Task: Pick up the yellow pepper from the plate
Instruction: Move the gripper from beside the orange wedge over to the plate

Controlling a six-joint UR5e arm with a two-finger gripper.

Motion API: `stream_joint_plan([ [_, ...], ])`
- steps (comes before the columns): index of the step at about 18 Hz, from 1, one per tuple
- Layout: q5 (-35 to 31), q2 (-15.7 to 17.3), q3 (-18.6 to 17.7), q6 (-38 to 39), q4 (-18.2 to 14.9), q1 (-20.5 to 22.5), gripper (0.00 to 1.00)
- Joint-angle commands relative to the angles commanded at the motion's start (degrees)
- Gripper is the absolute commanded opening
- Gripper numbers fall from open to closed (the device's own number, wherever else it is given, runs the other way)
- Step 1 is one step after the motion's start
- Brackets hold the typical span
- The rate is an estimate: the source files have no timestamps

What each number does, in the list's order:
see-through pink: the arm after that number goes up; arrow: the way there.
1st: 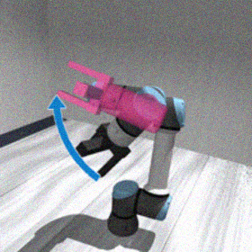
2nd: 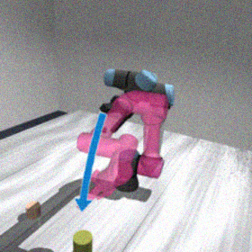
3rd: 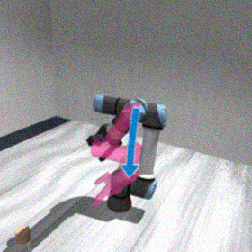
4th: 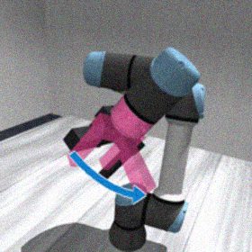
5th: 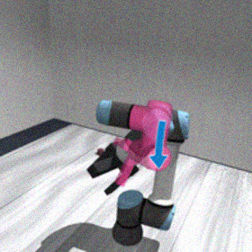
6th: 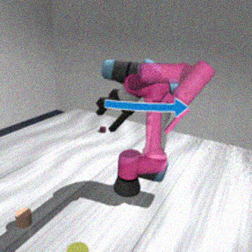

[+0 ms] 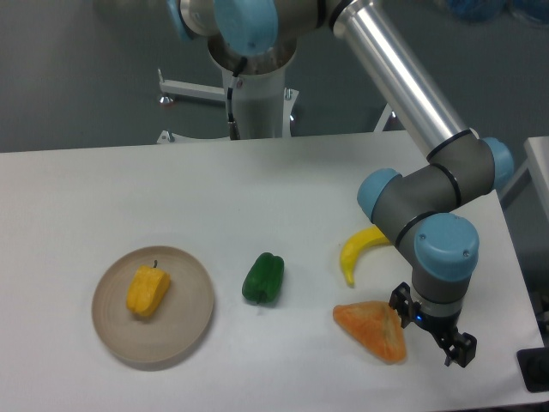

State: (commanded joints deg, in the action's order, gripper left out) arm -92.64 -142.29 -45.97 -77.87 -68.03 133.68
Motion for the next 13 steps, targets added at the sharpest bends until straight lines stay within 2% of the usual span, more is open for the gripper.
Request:
stream_joint_plan([
  [5, 0.17, 0.26, -0.35, 0.79, -0.09, -0.17, 1.0],
  [8, 0.0, 1.66, -1.49, 2.54, -0.52, -1.31, 1.0],
  [11, -0.09, 4.74, -5.35, 8.07, -0.7, -2.98, 1.0],
  [13, 0.0, 7.8, -9.21, 12.55, -0.79, -4.48, 1.0],
])
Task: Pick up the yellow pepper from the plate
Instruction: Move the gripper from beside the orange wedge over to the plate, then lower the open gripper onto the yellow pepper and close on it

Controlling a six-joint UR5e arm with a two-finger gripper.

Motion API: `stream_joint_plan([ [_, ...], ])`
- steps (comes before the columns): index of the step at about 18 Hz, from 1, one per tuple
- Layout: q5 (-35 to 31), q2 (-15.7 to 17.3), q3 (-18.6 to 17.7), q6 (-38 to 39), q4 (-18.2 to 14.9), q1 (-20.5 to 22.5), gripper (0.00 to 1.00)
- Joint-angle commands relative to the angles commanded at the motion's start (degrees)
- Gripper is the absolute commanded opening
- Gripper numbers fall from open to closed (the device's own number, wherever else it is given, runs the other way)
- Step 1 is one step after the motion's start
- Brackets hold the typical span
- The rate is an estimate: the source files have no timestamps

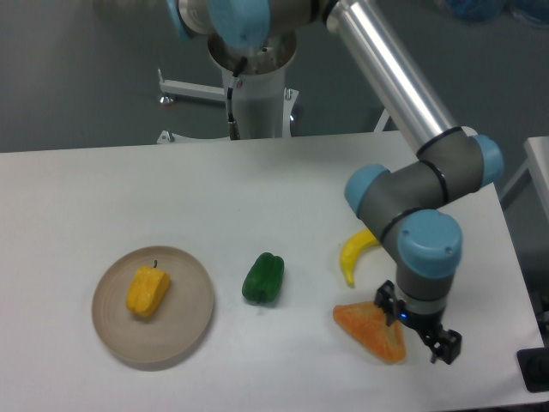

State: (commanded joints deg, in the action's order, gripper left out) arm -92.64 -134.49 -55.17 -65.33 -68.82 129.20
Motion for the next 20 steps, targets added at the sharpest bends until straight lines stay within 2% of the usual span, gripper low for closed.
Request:
stream_joint_plan([
  [3, 2.45, 5.36, -5.98, 8.6, -2.45, -2.63, 1.0],
  [5, 5.08, 8.53, -9.23, 17.47, -2.64, -4.74, 1.0],
  [7, 6.76, 10.99, -12.22, 24.25, -2.64, -7.29, 1.0],
  [10, 8.43, 13.54, -16.53, 29.89, -2.55, -11.07, 1.0],
  [12, 8.61, 14.6, -18.56, 34.02, -2.46, -13.17, 1.0],
  [15, 9.32, 14.52, -20.5, 39.91, -1.93, -16.87, 1.0],
  [20, 9.23, 13.91, -21.55, 42.3, -1.85, -21.36, 1.0],
])
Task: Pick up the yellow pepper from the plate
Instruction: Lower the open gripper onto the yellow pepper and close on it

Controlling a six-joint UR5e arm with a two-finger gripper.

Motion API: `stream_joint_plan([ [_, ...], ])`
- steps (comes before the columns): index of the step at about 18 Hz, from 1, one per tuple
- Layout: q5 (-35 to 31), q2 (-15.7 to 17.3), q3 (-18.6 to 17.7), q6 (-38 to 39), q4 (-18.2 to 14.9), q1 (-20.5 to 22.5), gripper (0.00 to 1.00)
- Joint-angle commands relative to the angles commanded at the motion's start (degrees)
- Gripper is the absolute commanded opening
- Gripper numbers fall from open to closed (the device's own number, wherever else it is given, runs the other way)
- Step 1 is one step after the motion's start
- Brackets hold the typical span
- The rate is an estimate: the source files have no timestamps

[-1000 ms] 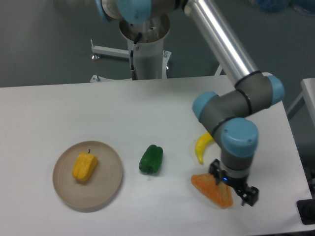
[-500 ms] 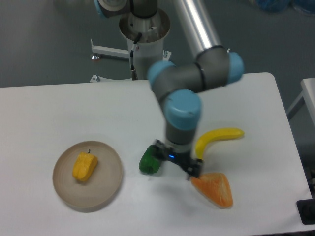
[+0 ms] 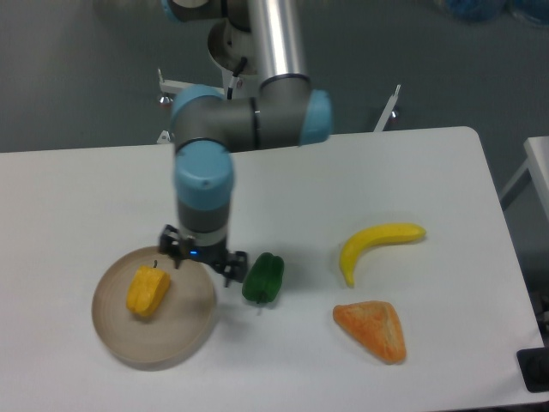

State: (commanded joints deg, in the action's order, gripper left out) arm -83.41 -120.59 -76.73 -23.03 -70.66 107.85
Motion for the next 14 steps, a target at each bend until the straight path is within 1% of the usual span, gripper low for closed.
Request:
stream_joint_plan([
  [7, -0.09, -1.05, -1.23, 0.0, 0.26, -1.59, 1.0],
  [9, -0.09, -1.23, -1.93, 0.0, 1.84, -2.11, 1.0],
  [12, -0.09, -1.14, -4.04, 0.0, 4.65, -2.56, 1.0],
  [14, -0.09, -1.14, -4.05, 0.0, 4.92, -3.08, 1.0],
])
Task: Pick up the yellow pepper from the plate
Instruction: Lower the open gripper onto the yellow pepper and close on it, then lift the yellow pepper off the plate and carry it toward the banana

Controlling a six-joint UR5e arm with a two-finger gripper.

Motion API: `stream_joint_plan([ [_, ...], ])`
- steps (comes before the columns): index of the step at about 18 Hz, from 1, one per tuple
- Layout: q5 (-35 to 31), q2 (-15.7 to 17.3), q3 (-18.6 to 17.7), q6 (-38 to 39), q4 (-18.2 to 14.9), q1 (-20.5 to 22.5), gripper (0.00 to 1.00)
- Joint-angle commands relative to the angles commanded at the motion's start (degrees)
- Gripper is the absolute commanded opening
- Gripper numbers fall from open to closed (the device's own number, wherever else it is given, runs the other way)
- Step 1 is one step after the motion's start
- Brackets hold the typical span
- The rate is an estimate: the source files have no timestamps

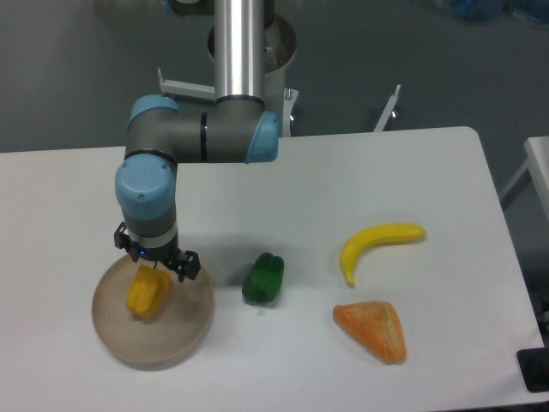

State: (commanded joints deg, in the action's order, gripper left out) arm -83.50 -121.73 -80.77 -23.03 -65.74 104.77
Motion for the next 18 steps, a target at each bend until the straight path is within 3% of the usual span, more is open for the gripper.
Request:
stream_joint_plan([
  [10, -0.35, -1.58, 0.0, 1.41, 2.72, -0.62, 1.0],
  [11, -0.35, -1.67, 0.17, 1.32, 2.9, -0.62, 0.96],
  [13, -0.35, -1.58, 0.35, 0.71, 2.99, -0.62, 0.66],
  [15, -0.18, -1.49, 0.44, 0.44, 3.08, -0.62, 0.49],
  [18, 0.0, -1.14, 0.62, 0.26, 2.99, -0.53, 0.4],
])
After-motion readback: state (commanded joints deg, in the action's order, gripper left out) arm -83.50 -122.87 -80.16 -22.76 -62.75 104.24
